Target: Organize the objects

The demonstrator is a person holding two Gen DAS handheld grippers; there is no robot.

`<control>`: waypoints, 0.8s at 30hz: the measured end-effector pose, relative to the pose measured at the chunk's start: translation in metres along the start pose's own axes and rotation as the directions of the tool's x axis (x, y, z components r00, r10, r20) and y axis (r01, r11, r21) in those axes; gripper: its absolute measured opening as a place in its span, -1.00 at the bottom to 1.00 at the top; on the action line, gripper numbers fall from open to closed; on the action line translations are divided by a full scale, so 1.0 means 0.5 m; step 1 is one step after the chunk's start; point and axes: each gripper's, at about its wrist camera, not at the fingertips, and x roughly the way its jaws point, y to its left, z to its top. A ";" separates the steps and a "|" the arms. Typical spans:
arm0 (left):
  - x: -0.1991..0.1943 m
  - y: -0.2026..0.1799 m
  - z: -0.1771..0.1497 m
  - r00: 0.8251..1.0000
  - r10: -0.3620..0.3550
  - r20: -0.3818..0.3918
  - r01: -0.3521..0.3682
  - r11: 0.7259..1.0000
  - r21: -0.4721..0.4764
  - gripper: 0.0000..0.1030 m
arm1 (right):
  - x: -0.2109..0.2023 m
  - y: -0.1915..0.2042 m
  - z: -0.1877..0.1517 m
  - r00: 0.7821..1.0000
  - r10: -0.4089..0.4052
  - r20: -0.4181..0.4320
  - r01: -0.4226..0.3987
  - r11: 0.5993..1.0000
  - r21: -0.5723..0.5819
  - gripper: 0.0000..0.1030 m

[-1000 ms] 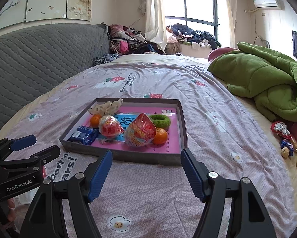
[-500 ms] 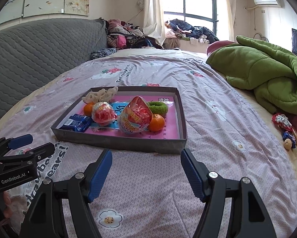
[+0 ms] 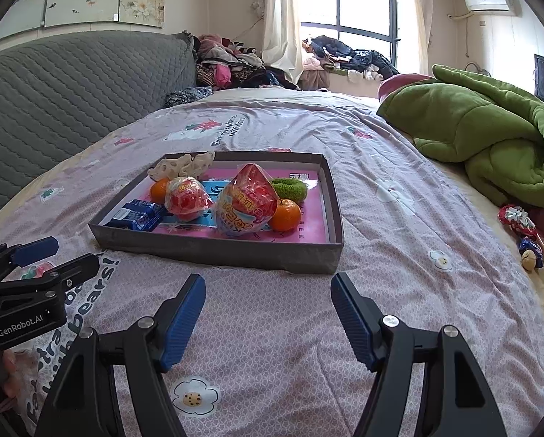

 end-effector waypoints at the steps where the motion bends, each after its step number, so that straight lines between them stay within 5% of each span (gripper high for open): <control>1: 0.001 0.000 -0.001 1.000 0.000 0.000 0.000 1.000 0.000 0.47 | 0.001 0.000 -0.001 1.000 0.003 -0.001 -0.003 1.000 0.002 0.38; 24: 0.020 0.010 -0.018 1.000 -0.022 -0.006 0.022 1.000 -0.014 0.47 | 0.023 -0.008 -0.025 1.000 -0.005 -0.010 0.005 1.000 0.021 0.38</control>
